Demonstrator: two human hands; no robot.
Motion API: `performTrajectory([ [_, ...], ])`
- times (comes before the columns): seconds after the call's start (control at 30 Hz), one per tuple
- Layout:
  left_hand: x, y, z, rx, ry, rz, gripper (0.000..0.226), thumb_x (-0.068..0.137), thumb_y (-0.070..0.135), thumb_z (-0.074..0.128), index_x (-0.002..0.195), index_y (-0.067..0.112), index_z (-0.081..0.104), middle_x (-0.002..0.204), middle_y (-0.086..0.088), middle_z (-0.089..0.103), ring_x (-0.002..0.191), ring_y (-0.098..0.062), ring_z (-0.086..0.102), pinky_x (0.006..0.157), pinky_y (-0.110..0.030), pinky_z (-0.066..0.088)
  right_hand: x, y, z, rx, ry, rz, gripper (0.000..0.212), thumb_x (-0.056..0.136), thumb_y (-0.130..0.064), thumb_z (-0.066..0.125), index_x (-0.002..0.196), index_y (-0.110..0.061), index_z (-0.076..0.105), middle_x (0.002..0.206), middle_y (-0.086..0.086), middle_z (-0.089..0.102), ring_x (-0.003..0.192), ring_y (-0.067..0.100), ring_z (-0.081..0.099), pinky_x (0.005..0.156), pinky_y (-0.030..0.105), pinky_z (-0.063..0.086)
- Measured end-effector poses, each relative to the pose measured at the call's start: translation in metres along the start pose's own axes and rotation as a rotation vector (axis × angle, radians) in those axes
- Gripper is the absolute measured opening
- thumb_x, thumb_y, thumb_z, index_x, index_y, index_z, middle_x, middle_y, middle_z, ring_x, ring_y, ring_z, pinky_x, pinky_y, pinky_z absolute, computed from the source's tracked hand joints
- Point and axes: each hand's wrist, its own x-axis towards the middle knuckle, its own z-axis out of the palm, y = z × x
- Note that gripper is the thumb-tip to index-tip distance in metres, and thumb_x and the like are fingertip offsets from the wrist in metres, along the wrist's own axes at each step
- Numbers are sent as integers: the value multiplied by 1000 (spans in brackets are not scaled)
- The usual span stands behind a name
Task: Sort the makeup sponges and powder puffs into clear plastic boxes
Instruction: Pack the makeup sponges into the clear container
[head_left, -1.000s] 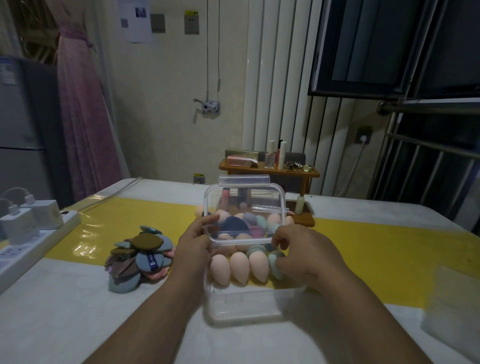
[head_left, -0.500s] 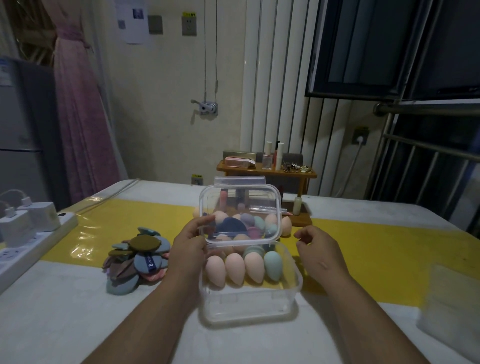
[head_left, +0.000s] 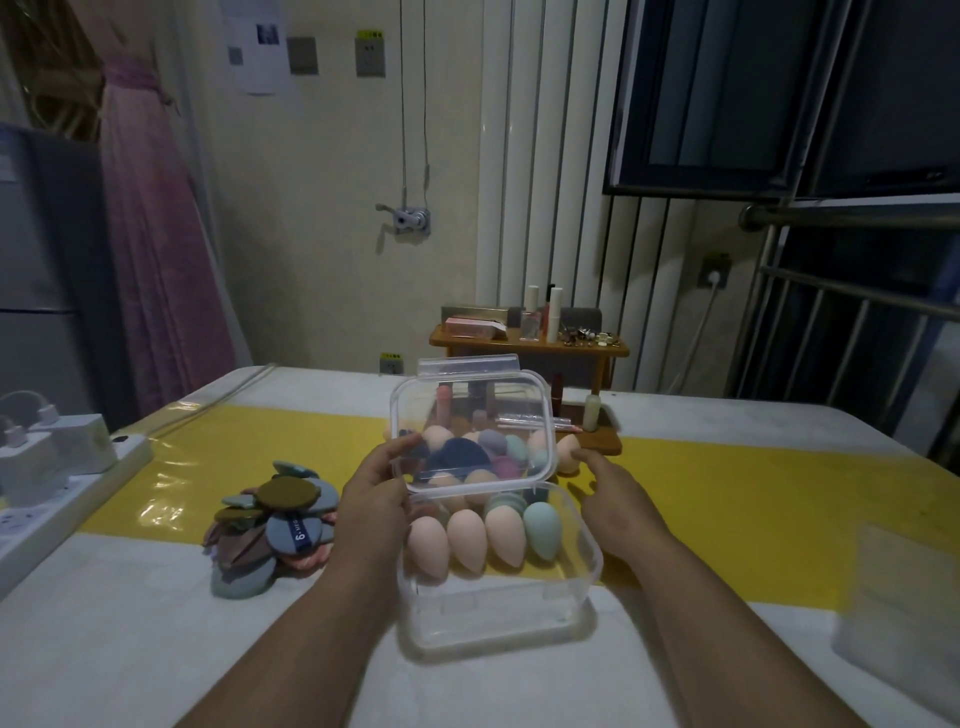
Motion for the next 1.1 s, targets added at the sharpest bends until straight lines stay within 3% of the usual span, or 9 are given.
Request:
performTrajectory([
  [0.2, 0, 3, 3, -8, 6, 11, 64, 77, -17, 38, 100, 29, 76, 111, -5, 68, 87, -27, 70, 54, -29, 54, 11, -5, 0, -55, -50, -49, 64, 95, -17, 55, 146, -49, 35, 151, -8, 43, 125, 25, 52, 98, 39, 49],
  [0.37, 1, 3, 1, 33, 6, 20, 63, 80, -15, 37, 99, 30, 76, 110, -5, 66, 90, -27, 67, 53, -27, 53, 15, -6, 4, -101, -70, -34, 53, 95, -32, 56, 141, -50, 40, 145, -6, 50, 116, 27, 56, 95, 41, 51],
  [0.43, 1, 3, 0, 37, 2, 19, 62, 81, -14, 37, 99, 30, 76, 110, -5, 66, 89, -27, 67, 52, -26, 52, 15, -4, 5, -71, -40, -34, 52, 94, -28, 55, 140, -49, 43, 144, -5, 52, 117, 28, 56, 95, 41, 51],
  [0.53, 2, 2, 0, 54, -1, 26, 63, 81, -14, 38, 99, 33, 76, 110, -5, 65, 89, -27, 67, 54, -27, 53, 14, 2, 6, 20, 34, 1, 63, 92, -4, 46, 143, -42, 45, 147, -3, 49, 122, 28, 53, 94, 37, 49],
  [0.6, 2, 2, 0, 56, -3, 29, 63, 80, -15, 39, 99, 32, 76, 109, -6, 65, 87, -26, 67, 53, -26, 52, 12, 5, 4, 126, 86, 18, 65, 89, 3, 46, 141, -36, 49, 144, 1, 52, 119, 28, 54, 89, 35, 49],
  [0.7, 1, 2, 0, 30, -13, 16, 63, 79, -15, 38, 100, 30, 76, 109, -4, 67, 81, -22, 70, 53, -28, 53, 9, 3, -2, 339, 206, 36, 56, 84, 0, 66, 130, -31, 59, 131, -1, 61, 103, 24, 58, 76, 31, 48],
  [0.83, 1, 0, -2, 46, -21, 12, 62, 79, -11, 39, 102, 33, 75, 107, 1, 70, 93, -25, 72, 69, -39, 59, 2, -9, -18, 514, 336, -9, 56, 74, -4, 82, 119, -30, 60, 105, -6, 61, 77, 10, 61, 52, 25, 48],
  [0.97, 3, -1, -3, 57, -26, 17, 62, 78, -11, 40, 103, 34, 75, 103, 2, 71, 88, -22, 73, 64, -34, 57, -8, -23, -27, 561, 426, -144, 42, 76, -9, 82, 91, -36, 54, 95, -11, 61, 83, 5, 59, 59, 21, 43],
  [1.1, 5, -2, -3, 48, -21, 36, 62, 76, -12, 39, 103, 31, 75, 111, -4, 68, 95, -30, 69, 58, -30, 53, -17, -39, -21, 535, 359, -292, 29, 86, -12, 72, 104, -34, 64, 112, 1, 57, 95, 16, 61, 75, 22, 51],
])
